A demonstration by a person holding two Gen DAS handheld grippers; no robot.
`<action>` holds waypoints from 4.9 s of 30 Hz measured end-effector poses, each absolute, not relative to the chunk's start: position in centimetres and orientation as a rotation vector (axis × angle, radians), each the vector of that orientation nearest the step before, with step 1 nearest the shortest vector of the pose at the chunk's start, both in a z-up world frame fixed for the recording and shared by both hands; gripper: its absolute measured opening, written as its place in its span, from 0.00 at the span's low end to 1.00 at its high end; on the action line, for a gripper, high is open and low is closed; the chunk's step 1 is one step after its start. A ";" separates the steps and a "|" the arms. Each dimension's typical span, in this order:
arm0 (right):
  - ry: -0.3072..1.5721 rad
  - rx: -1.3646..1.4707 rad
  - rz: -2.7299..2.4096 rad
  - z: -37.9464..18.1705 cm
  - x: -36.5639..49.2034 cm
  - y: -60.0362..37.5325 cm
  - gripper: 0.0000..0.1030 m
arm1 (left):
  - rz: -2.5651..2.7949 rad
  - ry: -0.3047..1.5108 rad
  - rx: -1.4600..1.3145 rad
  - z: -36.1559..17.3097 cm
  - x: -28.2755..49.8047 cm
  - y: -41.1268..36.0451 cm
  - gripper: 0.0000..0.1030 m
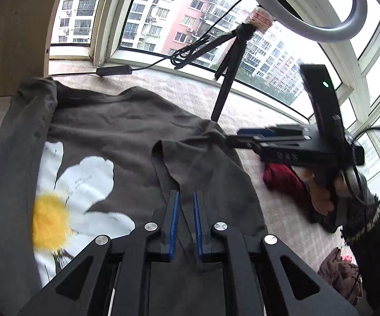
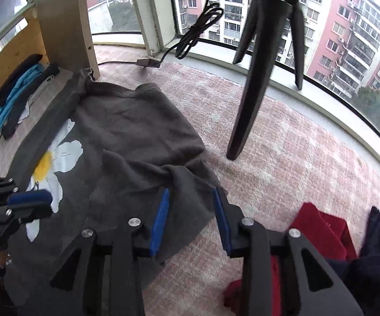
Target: Fold clothes
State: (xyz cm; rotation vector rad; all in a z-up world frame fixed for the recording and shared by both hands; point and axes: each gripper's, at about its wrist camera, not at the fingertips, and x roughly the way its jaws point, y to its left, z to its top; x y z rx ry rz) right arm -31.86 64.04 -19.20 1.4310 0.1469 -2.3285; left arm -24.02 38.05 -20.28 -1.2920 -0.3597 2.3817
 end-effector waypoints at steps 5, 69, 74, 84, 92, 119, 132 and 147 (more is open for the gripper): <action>-0.017 1.459 -2.326 -18.9 -25.5 65.9 0.34 | 2.302 -0.269 -1.393 -21.7 -28.5 39.3 0.09; -0.194 1.486 -2.468 -21.8 -33.0 67.0 0.16 | 2.128 -0.003 -1.314 -21.1 -22.3 44.0 0.22; -0.096 1.387 -2.468 -20.2 -32.3 65.2 0.16 | 2.242 -0.079 -1.315 -20.9 -27.3 42.5 0.23; -0.113 1.394 -2.506 -22.3 -34.1 64.3 0.02 | 2.446 -0.038 -1.414 -22.9 -32.4 39.2 0.21; -0.234 1.343 -2.412 -17.2 -28.5 66.8 0.15 | 2.360 -0.067 -1.293 -16.8 -24.5 36.4 0.25; -0.630 1.169 -2.554 -2.2 10.5 79.1 0.36 | 2.070 0.028 -1.354 -20.3 19.5 41.9 0.29; -0.647 1.262 -2.409 -6.4 11.4 75.1 0.36 | 2.252 0.566 -1.163 -23.7 23.7 51.1 0.22; -0.523 1.657 -2.340 -20.3 -18.0 65.8 0.44 | 2.215 -0.167 -1.317 -19.7 19.6 41.7 0.04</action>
